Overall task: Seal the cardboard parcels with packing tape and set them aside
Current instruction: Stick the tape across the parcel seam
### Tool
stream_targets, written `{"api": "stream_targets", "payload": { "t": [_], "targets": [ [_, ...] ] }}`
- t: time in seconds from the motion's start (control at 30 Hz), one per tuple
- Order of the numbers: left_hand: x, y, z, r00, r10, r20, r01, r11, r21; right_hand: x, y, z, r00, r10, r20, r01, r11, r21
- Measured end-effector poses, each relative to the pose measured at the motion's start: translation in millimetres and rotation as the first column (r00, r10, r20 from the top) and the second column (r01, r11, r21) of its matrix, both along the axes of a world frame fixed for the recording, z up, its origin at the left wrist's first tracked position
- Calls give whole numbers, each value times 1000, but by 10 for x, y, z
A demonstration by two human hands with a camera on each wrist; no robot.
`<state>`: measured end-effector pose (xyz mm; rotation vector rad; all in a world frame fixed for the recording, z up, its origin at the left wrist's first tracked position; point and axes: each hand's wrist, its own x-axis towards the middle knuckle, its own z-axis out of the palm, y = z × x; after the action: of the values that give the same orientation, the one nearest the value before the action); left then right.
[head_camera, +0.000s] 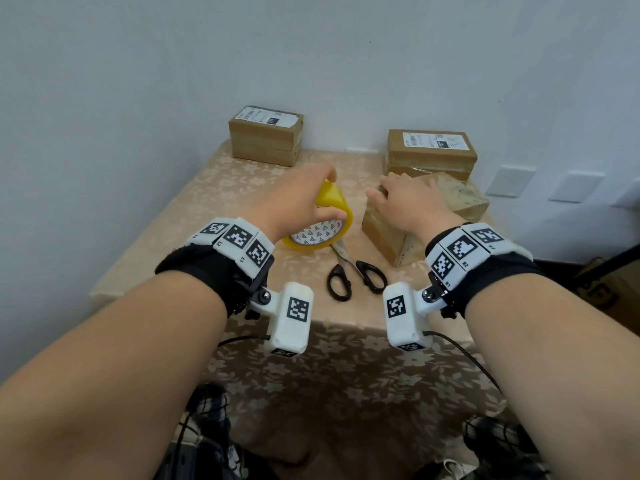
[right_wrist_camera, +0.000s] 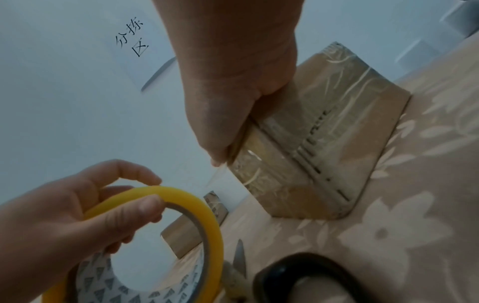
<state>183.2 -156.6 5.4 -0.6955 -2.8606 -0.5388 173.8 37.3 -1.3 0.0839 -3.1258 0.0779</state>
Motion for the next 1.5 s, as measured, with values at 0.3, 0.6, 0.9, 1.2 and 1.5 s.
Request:
{"api": "stream_targets", "payload": {
  "t": [0.3,0.6,0.9,1.2,1.5],
  "targets": [
    [24,203,239,1000,-1,28,5,994,-112,-59,-82,-5,991,-96,92,87,992,94],
    [-20,198,64,996,-51,75,58,994,-89,-27,-228,-95,989,-150,18,146,979,142],
    [15,56,0,998,-39,57,41,999,-29,-28,-206,6,979,-162,121,150,983,101],
    [6,90,23,998,-38,45,39,999,-37,17,-192,-81,996,-84,-17,84,996,30],
    [72,149,13,999,0,45,1,999,-32,424,33,66,928,4,-373,-189,868,-460]
  ]
}}
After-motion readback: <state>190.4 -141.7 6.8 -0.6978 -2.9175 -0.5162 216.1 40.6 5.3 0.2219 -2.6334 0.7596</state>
